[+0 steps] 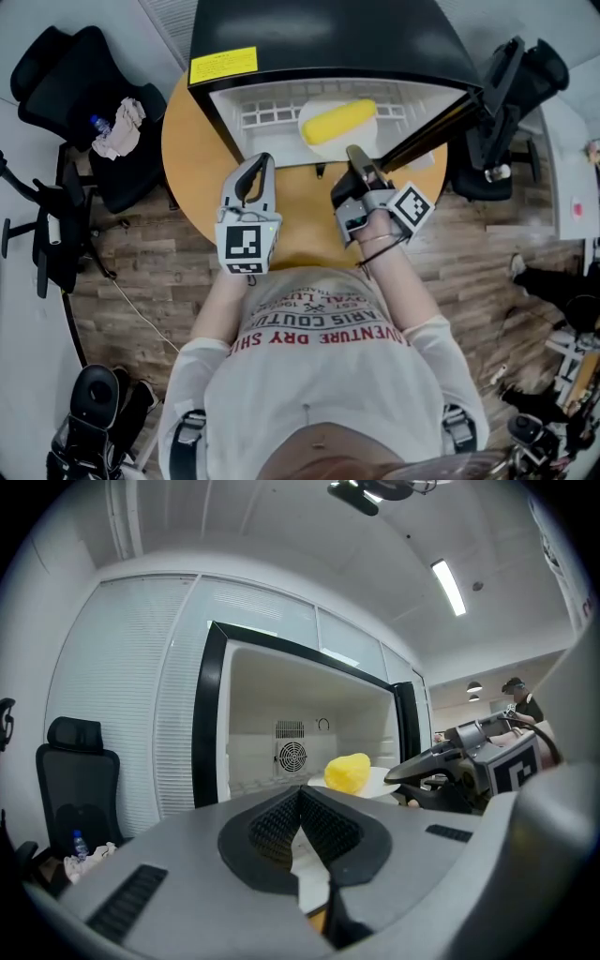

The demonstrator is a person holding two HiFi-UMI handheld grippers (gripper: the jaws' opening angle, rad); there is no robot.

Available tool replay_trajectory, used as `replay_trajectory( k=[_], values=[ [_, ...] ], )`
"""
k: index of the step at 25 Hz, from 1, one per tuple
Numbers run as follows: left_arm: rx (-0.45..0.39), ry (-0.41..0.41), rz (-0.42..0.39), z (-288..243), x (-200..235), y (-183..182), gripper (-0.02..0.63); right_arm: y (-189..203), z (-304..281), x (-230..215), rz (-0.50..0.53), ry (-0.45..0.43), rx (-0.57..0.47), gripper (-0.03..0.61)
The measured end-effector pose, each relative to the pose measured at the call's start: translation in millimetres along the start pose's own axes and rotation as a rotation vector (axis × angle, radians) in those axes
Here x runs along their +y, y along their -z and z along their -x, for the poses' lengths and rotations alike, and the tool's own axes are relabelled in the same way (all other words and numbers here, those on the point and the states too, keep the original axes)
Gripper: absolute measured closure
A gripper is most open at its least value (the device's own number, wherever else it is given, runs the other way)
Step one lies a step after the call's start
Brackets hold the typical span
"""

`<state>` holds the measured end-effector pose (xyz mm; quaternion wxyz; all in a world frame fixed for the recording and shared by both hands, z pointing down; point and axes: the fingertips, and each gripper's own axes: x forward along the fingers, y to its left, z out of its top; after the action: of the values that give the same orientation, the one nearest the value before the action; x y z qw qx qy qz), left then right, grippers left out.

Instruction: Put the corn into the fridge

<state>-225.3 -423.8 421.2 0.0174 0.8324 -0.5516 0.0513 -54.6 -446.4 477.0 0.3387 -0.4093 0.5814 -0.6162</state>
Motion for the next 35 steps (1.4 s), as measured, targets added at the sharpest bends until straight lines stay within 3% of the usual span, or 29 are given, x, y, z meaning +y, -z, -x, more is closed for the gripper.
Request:
replay_trajectory(
  k=[19, 35],
  values=[
    [0.043, 0.014, 0.017, -18, 11, 19, 0.586, -6, -44, -4, -0.045, 0.03, -0.003, 0.529],
    [0.056, 0.029, 0.03, -24, 15, 27, 0.586, -6, -71, -1, -0.003, 0.049, -0.002, 0.523]
  ],
)
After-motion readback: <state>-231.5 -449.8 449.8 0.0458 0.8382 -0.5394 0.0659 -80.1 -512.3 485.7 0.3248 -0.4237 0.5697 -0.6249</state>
